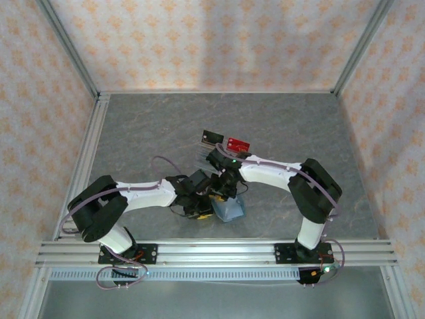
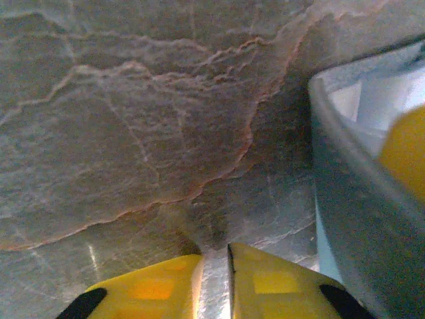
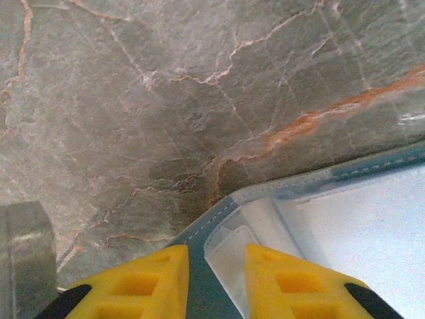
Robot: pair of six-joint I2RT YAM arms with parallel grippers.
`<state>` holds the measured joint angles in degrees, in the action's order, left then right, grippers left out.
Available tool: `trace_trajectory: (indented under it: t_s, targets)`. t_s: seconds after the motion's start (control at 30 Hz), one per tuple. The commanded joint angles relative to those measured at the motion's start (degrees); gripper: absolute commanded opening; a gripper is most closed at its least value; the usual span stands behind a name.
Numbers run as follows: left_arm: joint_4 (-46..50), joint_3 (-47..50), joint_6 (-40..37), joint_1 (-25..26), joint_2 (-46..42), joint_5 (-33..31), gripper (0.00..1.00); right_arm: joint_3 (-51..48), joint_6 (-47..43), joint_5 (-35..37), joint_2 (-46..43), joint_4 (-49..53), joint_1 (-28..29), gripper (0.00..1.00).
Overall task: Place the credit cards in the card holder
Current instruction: Flip over the card slot in the card holder.
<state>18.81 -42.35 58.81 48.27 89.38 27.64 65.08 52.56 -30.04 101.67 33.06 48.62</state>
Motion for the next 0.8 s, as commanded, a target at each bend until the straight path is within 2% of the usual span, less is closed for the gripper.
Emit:
trace_trajectory:
  t_s: [0.0, 0.13, 0.37, 0.6, 0.7, 0.77]
  targets:
    - [7.7, 1.5, -2.6, -0.3, -1.9, -3.1, 0.26, -2.0, 3.5, 0.2, 0.7, -3.5, 0.4, 0.33]
    - [8.7, 3.7, -2.6, -1.5, -6.0, -2.6, 0.32, -2.3, 3.9, 1.3, 0.7, -3.4, 0.4, 0.35]
    - [12.4, 7.8, -3.0, -5.1, -15.4, -1.1, 0.33, -0.6, 2.4, 5.1, 1.1, 0.7, 1.0, 0.37]
    - [9.1, 4.7, -2.5, -5.4, -21.8, 4.4, 0.39, 1.1, 1.8, 6.9, 2.3, 2.5, 2.0, 0.39]
    - [7.9, 2.4, -3.3, -4.9, -21.5, 5.4, 0.30, 1.4, 2.0, 6.8, 2.9, 2.4, 2.0, 0.40]
    - [6.8, 1.7, -3.7, -4.5, -20.7, 5.7, 0.21, 1.7, 2.0, 6.6, 3.4, 2.3, 2.0, 0.40]
